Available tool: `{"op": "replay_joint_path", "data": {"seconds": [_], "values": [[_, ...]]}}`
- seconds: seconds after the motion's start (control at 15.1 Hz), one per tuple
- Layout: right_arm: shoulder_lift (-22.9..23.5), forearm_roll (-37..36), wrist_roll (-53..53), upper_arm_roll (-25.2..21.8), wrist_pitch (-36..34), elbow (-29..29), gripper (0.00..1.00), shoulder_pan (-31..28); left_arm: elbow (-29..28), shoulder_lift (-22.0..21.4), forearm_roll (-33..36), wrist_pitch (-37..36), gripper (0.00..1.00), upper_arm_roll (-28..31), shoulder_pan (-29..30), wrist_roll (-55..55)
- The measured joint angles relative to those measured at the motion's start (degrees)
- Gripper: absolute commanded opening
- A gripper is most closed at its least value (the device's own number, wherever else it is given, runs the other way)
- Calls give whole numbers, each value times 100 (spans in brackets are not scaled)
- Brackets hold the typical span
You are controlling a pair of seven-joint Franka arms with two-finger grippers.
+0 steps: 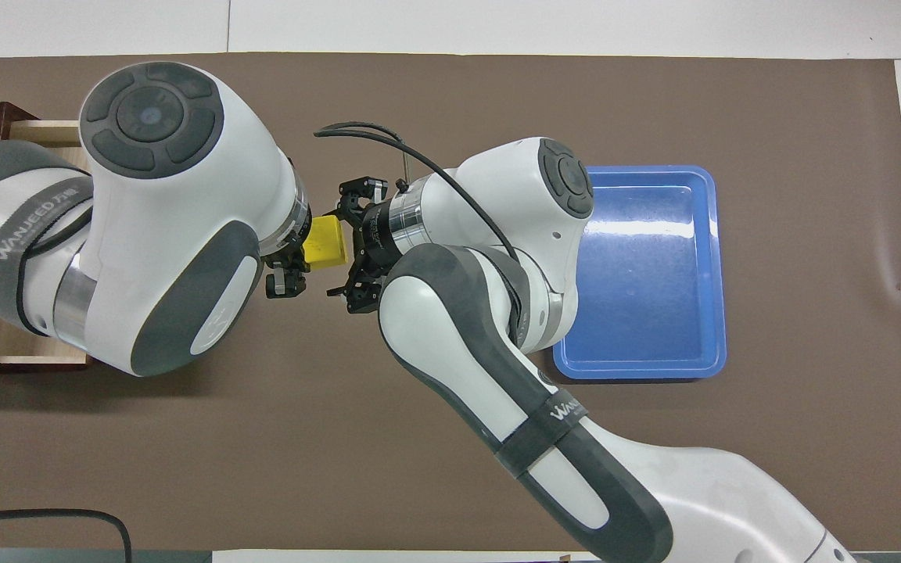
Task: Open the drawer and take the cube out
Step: 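Grasp the cube with the right gripper and open the left gripper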
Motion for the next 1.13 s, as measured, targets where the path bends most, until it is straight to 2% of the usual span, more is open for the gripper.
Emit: {"op": "replay_joint_path", "data": {"seconds": [0.2,0.33,0.53,0.73,0.8,0.86,1.13], "values": [[3,0,3,0,-5,25,100,0,-12,2,0,6,0,0,0,1],[1,0,3,-3,-5,72,95,0,-13,2,0,9,0,0,0,1],[-11,-15,4,-8,-6,115,74,0,-19,3,0,9,0,0,0,4],[-13,-28,4,-12,-5,129,35,-1,-21,3,0,8,0,0,0,12],[-12,-32,4,-23,2,133,14,-4,-27,3,-1,-10,0,-3,0,34],[-13,-44,-1,-29,-37,137,0,-11,-34,3,3,-9,0,-11,-1,120],[-14,-62,-1,-33,-44,142,0,-15,-35,3,3,10,0,-15,-1,121]]}}
